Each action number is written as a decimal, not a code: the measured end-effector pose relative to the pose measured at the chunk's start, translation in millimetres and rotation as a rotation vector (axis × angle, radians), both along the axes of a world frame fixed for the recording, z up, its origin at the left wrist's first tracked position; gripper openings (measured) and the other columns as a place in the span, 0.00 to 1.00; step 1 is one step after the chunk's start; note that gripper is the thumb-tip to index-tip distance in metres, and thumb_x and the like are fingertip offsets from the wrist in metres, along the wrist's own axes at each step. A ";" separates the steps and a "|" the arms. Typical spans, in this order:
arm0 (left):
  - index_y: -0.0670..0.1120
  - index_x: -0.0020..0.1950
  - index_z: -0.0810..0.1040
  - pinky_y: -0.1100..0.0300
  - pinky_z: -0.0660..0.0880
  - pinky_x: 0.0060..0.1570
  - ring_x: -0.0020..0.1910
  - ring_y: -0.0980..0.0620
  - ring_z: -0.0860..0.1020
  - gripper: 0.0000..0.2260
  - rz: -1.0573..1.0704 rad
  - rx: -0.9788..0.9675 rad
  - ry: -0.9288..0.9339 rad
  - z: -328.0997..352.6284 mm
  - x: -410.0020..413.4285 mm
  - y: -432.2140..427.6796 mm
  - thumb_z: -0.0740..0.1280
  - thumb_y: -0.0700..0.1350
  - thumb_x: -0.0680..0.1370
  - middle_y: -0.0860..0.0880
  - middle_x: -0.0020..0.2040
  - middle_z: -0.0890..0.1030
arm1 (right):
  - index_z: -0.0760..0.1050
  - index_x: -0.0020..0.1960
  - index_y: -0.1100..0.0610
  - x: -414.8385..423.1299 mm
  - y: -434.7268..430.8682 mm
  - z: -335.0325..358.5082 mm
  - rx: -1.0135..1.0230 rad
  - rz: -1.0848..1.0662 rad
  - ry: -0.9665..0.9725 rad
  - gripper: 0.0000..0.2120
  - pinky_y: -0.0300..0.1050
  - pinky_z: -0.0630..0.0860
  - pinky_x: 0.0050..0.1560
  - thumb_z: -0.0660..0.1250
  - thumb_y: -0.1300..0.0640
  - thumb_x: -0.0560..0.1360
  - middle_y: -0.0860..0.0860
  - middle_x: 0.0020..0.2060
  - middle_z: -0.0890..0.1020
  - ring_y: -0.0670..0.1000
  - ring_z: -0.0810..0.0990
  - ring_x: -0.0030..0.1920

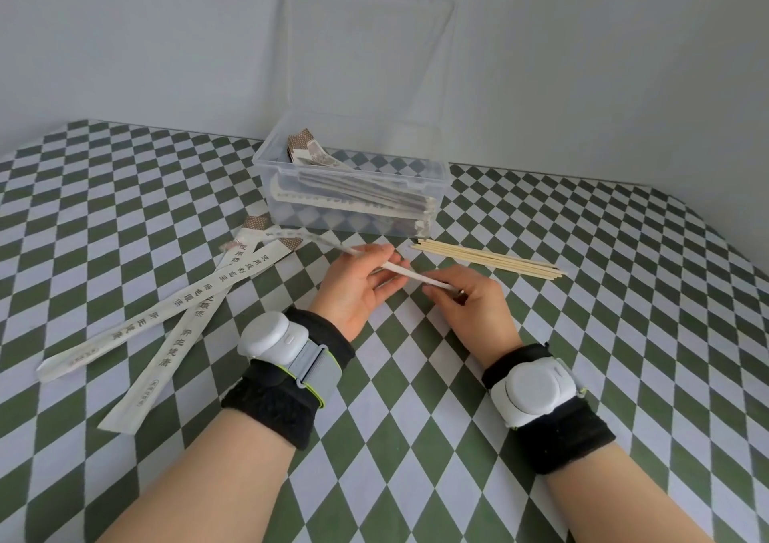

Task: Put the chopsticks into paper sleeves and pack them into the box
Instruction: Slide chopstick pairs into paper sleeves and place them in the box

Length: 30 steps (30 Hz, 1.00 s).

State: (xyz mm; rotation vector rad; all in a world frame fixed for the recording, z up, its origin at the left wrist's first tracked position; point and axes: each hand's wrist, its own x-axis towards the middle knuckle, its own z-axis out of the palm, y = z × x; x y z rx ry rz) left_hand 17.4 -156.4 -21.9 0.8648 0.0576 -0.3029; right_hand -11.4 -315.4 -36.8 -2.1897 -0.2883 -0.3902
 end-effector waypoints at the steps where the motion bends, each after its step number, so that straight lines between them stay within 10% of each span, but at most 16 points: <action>1: 0.42 0.42 0.72 0.57 0.80 0.47 0.43 0.49 0.82 0.06 0.021 -0.033 0.002 0.7 0.6 0.4 0.61 0.33 0.78 0.44 0.41 0.79 | 0.79 0.54 0.53 -0.5 0.4 1.6 0.021 0.018 0.022 0.11 0.29 0.70 0.46 0.69 0.62 0.72 0.49 0.42 0.80 0.44 0.75 0.41; 8: 0.42 0.48 0.71 0.57 0.81 0.46 0.44 0.49 0.83 0.08 0.072 -0.094 -0.080 0.5 2.9 4.0 0.56 0.31 0.79 0.42 0.46 0.81 | 0.74 0.60 0.58 -1.9 -2.4 12.8 0.502 0.102 0.328 0.14 0.36 0.76 0.39 0.57 0.67 0.78 0.53 0.45 0.81 0.47 0.79 0.36; 30: 0.43 0.45 0.69 0.52 0.74 0.53 0.43 0.48 0.76 0.09 0.102 -0.212 -0.024 3.2 3.2 -0.4 0.54 0.44 0.83 0.47 0.37 0.71 | 0.75 0.47 0.52 -2.6 1.7 14.1 0.348 0.076 0.315 0.09 0.36 0.79 0.37 0.65 0.66 0.74 0.52 0.37 0.82 0.45 0.80 0.32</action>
